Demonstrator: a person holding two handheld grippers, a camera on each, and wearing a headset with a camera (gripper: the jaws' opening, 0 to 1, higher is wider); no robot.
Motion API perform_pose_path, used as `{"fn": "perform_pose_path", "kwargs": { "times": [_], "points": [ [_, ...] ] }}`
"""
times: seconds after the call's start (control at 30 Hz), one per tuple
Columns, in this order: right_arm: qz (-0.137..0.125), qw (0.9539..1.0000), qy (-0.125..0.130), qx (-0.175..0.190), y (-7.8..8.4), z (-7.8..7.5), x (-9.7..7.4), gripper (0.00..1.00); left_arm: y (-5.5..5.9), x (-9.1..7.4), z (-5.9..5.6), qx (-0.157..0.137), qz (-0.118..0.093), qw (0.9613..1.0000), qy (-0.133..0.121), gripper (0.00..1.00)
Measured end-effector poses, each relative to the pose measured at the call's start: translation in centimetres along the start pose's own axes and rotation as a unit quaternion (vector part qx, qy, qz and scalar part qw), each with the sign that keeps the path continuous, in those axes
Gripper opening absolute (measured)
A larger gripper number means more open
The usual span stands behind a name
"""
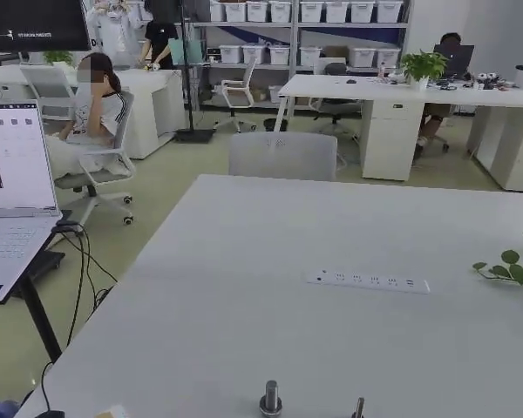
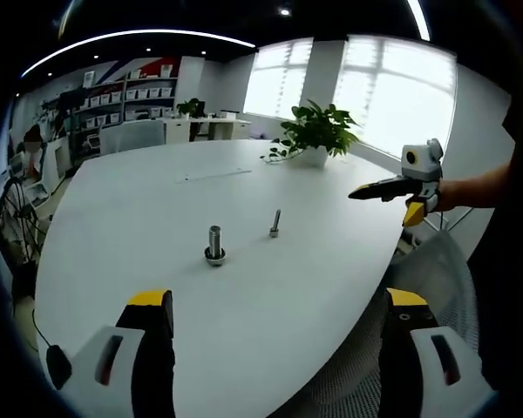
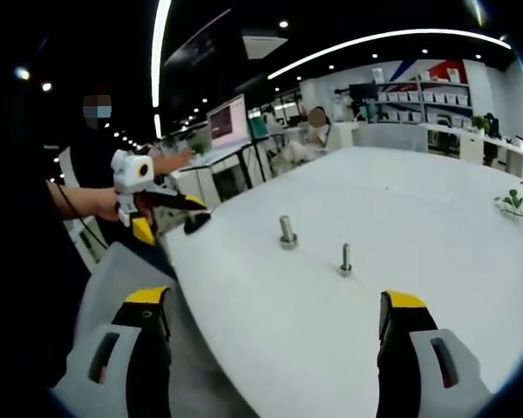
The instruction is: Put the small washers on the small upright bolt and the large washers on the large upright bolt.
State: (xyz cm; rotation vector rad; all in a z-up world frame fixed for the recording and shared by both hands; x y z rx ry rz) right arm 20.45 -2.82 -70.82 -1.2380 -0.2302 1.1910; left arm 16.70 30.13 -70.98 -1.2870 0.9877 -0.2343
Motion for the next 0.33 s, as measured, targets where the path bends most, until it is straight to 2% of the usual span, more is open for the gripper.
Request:
{"fn": "perform_pose_path", "kwargs": {
  "times": [0.07, 0.33],
  "points": [
    [0.006, 1.0, 0.004, -0.002, 0.21, -0.06, -0.19, 1.0, 0.21, -0.02, -0.29, 0.01, 0.009, 0.9999, -0.002, 1.0],
    [-0.003, 0.9999, 0.011, 0.008, 0.45, -0.05, -1.09, 1.0, 0.41, 0.05, -0.59, 0.003, 0.006, 1.0, -0.004, 0.99]
  ]
}}
Point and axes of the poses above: the centre of the closed fingertips' face, and the gripper's own axes: x roughly forward along the fingers, z roughly to its left, y roughly out of its underside, the point moved 8 cm from there along -x, roughly backward along the fingers, and after that the axes turned 11 degrees about x, right-handed, at the moved point
